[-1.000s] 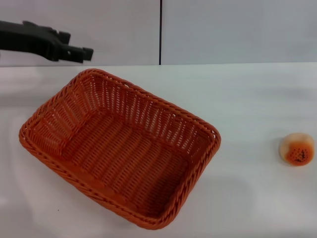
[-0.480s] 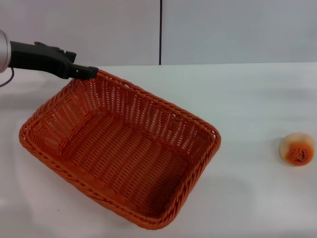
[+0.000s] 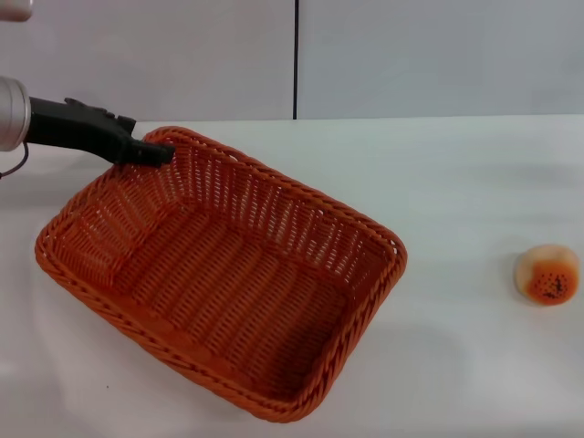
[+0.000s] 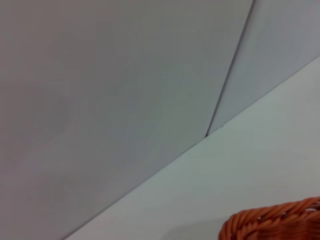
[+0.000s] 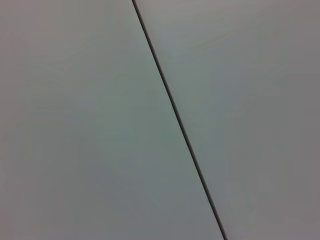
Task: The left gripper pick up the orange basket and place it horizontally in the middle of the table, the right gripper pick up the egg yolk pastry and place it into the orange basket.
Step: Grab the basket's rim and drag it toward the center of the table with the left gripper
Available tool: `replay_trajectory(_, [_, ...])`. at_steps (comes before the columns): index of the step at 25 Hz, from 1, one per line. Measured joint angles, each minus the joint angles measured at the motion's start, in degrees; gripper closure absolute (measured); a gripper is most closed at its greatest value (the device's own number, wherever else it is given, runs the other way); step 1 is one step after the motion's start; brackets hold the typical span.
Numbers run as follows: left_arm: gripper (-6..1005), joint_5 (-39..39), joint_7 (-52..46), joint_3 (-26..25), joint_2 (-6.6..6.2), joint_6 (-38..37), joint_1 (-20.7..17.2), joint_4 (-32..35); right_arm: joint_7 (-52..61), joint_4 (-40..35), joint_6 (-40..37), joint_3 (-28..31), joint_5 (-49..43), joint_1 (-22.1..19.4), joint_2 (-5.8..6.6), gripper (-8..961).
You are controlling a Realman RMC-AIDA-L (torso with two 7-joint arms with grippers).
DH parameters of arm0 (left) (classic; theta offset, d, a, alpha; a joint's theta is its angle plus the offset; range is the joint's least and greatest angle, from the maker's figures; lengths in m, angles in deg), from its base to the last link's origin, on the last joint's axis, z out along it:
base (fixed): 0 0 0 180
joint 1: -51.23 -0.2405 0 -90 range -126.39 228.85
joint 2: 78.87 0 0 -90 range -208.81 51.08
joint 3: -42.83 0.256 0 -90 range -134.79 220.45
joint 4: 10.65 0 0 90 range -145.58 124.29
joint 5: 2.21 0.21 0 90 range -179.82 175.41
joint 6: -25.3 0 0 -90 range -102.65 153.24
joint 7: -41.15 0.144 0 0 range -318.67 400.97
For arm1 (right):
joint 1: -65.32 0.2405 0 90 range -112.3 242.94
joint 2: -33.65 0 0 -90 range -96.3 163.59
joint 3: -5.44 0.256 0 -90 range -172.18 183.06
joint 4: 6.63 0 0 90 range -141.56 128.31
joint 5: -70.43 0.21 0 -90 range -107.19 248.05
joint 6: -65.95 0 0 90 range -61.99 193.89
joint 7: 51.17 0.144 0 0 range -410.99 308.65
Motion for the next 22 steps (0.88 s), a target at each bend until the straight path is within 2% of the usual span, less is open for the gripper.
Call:
replay_trajectory(10, [271,0.77,0.02,1.93,0.08,2.46,0.96,-3.67,0.00,0.02,0.27,-0.10,-0.17,0.19,0.09,362])
replay_trajectory(17, [278,0.39,-0.33,2.17,0.25,3.87,0.92,-3.79,0.04,0.00,0.30,-0.18,-0.22,0.28,0.09,360])
replay_trajectory(22, [505,0.31,-0.28,2.15,0.25,4.00,0.87,-3.70,0.07,-0.13,0.35,-0.14,-0.30,-0.03,0.09,358])
